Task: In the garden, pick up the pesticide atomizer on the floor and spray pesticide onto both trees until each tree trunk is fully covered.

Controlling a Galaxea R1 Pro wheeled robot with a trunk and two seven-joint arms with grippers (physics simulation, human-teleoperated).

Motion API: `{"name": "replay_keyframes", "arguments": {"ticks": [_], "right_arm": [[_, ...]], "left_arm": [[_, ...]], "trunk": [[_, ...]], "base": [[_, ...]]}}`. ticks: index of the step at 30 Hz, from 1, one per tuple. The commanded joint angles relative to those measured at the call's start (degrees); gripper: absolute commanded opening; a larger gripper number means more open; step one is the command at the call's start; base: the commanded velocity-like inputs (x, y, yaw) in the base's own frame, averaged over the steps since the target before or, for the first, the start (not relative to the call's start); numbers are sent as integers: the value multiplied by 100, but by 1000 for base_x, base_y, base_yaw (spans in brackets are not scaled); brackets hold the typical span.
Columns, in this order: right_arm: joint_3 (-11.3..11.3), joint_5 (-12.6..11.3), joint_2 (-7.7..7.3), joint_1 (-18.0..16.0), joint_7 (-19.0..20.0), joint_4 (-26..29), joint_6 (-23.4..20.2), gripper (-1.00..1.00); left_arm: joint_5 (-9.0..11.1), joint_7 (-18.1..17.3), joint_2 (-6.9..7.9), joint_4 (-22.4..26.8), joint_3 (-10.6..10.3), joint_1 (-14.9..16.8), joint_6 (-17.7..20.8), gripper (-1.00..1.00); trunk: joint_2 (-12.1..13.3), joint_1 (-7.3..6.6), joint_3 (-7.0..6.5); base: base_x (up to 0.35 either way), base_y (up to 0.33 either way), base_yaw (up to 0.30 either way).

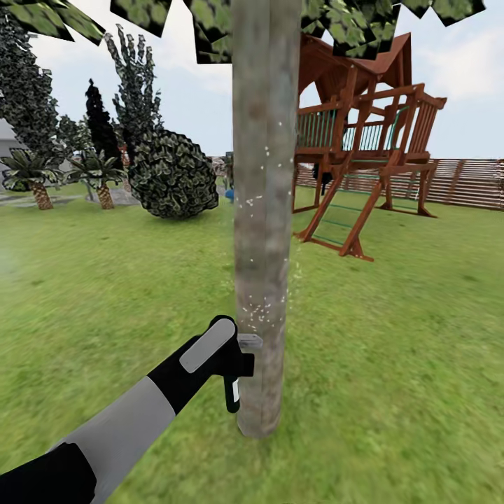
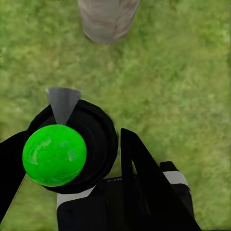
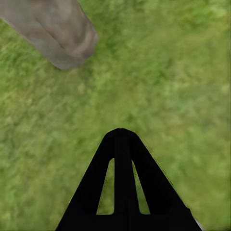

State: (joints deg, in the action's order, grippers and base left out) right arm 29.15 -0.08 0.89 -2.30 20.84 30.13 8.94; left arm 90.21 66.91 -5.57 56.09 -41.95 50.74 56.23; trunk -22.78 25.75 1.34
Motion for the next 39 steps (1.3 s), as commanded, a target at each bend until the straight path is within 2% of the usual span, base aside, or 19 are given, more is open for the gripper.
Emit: {"name": "replay_keyframes", "arguments": {"ticks": [1, 28, 32, 39], "right_arm": [[47, -1, 8, -8, 52, 2, 2, -100], [47, -1, 8, -9, 52, 2, 2, -100], [47, -1, 8, -8, 52, 2, 2, -100], [47, -1, 8, -8, 52, 2, 2, -100]], "left_arm": [[50, 59, 3, 7, -6, 6, 20, -100], [50, 52, 4, 15, -6, -1, 20, -100], [50, -79, 3, 14, -6, -2, 20, -100], [50, -107, 11, 9, -2, -3, 20, -100]], "trunk": [[-13, 4, 14], [-13, 4, 14], [-13, 4, 14], [-13, 4, 14]], "base": [[0, 333, -246], [0, 334, -246], [0, 346, -246], [0, 350, -246]]}}
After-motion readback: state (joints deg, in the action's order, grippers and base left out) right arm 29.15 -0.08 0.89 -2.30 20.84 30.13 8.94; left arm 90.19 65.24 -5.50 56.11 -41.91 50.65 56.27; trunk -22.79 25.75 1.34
